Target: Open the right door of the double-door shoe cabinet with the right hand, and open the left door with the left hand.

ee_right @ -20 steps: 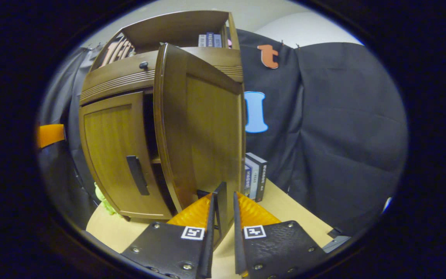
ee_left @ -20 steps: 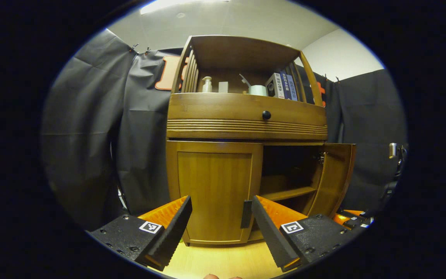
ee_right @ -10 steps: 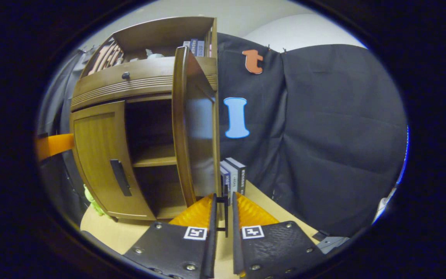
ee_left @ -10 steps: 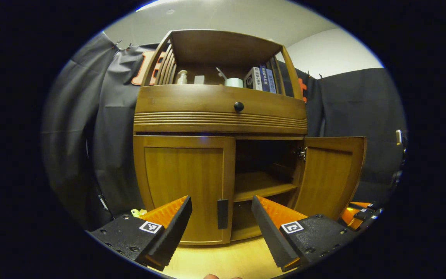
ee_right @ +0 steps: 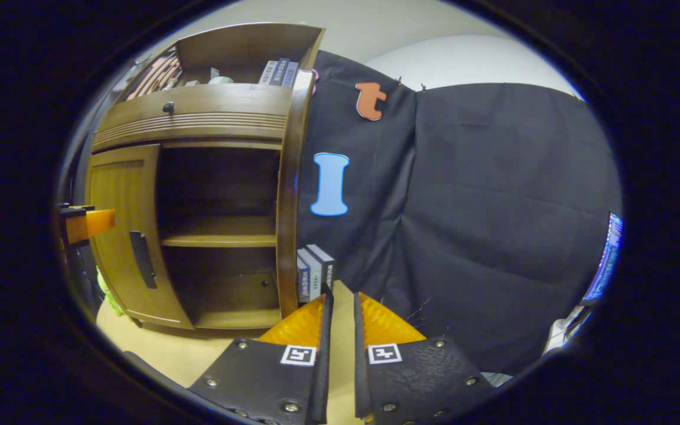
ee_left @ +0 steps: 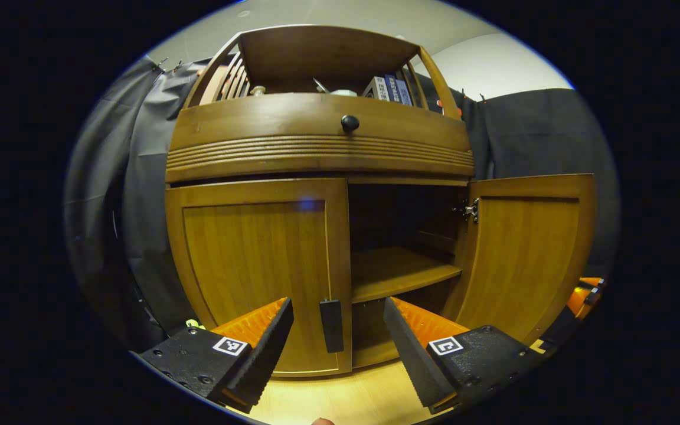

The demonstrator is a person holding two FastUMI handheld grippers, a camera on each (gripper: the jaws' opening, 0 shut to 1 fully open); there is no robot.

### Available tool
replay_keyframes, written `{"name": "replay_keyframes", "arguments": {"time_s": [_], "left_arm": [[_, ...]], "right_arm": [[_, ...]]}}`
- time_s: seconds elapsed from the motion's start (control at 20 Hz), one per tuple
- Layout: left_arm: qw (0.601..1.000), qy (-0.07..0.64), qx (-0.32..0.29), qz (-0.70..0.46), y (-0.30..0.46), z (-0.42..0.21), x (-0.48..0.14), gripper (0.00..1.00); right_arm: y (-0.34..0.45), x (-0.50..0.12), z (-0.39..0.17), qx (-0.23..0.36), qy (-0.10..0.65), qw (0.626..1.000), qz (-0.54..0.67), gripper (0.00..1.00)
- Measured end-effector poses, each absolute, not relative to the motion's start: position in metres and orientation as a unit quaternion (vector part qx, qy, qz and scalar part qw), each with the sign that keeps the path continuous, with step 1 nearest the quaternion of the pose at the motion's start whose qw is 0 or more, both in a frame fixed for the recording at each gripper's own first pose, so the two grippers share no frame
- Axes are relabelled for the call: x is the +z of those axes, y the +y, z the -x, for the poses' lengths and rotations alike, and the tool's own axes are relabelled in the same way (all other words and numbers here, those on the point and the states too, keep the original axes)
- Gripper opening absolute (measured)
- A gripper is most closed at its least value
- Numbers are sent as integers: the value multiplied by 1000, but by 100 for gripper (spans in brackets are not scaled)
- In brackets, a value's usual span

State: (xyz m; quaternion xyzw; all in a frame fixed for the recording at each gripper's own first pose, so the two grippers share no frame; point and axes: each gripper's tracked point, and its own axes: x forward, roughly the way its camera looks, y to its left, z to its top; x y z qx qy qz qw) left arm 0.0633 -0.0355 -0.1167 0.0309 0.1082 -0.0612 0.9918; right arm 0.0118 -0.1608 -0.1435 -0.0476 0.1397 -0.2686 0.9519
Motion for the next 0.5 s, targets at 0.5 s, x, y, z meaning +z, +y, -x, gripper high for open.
{"name": "replay_keyframes", "arguments": {"time_s": [0.5], "left_arm": [[988, 153, -21, -25, -30, -131, -172, 82]], "right_arm": [[-199, -136, -6, -303, 129, 944, 24, 10]]}}
